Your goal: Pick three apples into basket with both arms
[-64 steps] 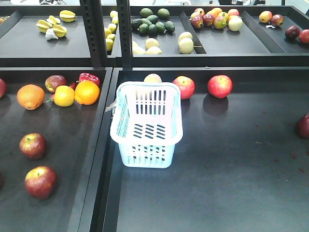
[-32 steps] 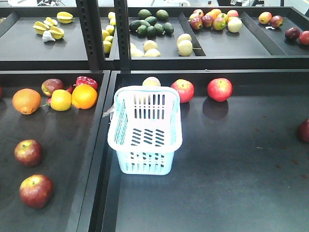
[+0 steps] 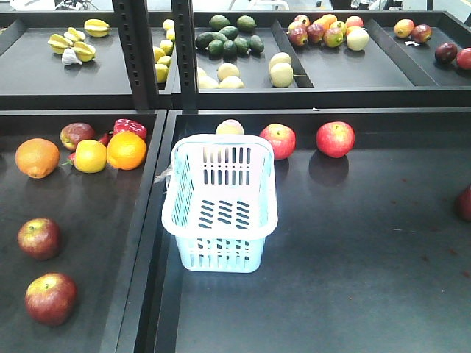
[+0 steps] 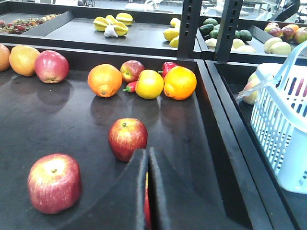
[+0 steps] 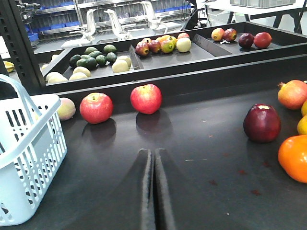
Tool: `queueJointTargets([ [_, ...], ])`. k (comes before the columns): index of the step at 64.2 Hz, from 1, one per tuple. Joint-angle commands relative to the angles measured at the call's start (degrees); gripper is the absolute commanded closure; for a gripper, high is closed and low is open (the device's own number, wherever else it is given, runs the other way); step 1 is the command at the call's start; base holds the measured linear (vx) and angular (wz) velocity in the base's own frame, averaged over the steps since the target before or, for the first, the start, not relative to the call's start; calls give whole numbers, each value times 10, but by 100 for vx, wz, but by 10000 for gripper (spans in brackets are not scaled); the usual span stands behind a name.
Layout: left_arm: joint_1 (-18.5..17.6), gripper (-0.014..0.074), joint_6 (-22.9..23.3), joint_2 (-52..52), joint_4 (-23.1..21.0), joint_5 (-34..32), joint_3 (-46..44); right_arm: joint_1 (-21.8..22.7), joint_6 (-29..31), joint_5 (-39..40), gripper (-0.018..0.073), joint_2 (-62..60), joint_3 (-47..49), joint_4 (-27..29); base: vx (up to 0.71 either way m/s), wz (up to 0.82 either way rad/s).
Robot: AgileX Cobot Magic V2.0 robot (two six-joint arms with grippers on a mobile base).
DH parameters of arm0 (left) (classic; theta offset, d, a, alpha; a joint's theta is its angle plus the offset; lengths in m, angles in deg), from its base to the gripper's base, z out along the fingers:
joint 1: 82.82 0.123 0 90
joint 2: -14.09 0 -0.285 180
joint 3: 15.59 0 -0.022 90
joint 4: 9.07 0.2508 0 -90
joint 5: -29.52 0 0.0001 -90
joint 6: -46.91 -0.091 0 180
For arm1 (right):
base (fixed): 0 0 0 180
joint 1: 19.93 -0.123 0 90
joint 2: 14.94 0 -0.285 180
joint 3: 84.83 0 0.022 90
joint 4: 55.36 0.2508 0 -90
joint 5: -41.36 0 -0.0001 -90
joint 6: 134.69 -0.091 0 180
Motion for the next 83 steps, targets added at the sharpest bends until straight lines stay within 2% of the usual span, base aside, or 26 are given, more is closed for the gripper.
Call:
queueJointTargets([
  [1,1,603,5,8,-5,-41,13,3,3,43,561,-6,-9,-6,2,0],
  [83,1,603,5,8,-5,-41,13,3,3,43,561,-6,-9,-6,1,0],
])
